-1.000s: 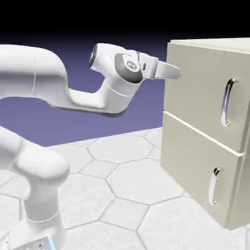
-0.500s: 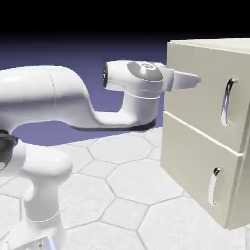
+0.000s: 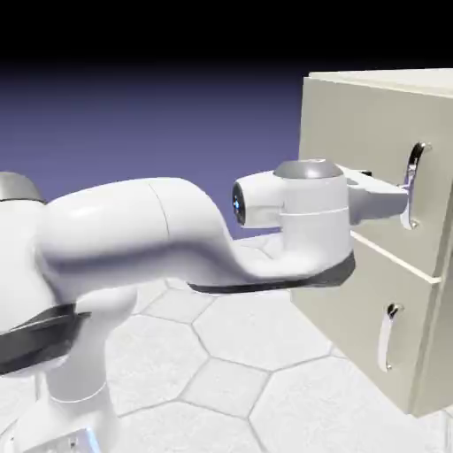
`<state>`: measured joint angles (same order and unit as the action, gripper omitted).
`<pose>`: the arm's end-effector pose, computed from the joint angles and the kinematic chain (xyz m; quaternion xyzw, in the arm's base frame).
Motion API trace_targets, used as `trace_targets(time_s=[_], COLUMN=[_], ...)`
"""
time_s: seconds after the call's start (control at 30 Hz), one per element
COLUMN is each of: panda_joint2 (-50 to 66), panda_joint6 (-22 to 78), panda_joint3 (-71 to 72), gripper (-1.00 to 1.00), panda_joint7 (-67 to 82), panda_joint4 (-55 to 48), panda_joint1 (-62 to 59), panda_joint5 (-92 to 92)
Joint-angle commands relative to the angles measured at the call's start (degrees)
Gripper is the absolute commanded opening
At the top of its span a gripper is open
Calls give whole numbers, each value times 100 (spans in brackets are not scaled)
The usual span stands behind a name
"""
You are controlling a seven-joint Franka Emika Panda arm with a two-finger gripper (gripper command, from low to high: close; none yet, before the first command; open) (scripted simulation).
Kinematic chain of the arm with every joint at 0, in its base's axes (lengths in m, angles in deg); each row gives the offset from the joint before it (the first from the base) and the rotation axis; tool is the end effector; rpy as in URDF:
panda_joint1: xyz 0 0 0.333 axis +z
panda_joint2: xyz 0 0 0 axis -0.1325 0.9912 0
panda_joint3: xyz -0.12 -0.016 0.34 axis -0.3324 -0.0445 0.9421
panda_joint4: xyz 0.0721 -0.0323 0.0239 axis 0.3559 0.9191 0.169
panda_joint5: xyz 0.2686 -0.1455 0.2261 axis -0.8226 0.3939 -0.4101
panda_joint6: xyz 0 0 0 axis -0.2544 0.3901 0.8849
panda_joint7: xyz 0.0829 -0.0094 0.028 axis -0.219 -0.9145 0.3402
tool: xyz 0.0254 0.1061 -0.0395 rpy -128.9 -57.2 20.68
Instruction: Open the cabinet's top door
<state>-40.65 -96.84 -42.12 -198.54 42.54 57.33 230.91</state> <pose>0.4353 -0.1978 0.5239 -0.6587 0.2570 -0.6475 0.2842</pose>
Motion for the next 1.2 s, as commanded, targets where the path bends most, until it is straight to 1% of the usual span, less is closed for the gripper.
trace_targets(time_s=[0.0, 0.17, 0.2, 0.23, 0.5, 0.63, 0.93, 1.17], panda_joint2=[0, 167, 167, 167, 843, 850, 318, -409], panda_joint6=[0, 63, 63, 63, 894, 1347, 2524, 3503], panda_joint3=[0, -525, -525, -525, 528, 1182, 2965, 4418], gripper=[0, 0, -100, -100, -100, -100, -100, -100], panda_joint7=[0, 31, 31, 31, -889, -790, -216, 300], panda_joint4=[0, -819, -819, -819, 562, 1277, 2956, 3994], panda_joint1=[0, 1005, 1005, 1005, -655, -1486, -3248, -4016], panda_joint5=[0, 30, 30, 30, -106, -580, -2185, -3799])
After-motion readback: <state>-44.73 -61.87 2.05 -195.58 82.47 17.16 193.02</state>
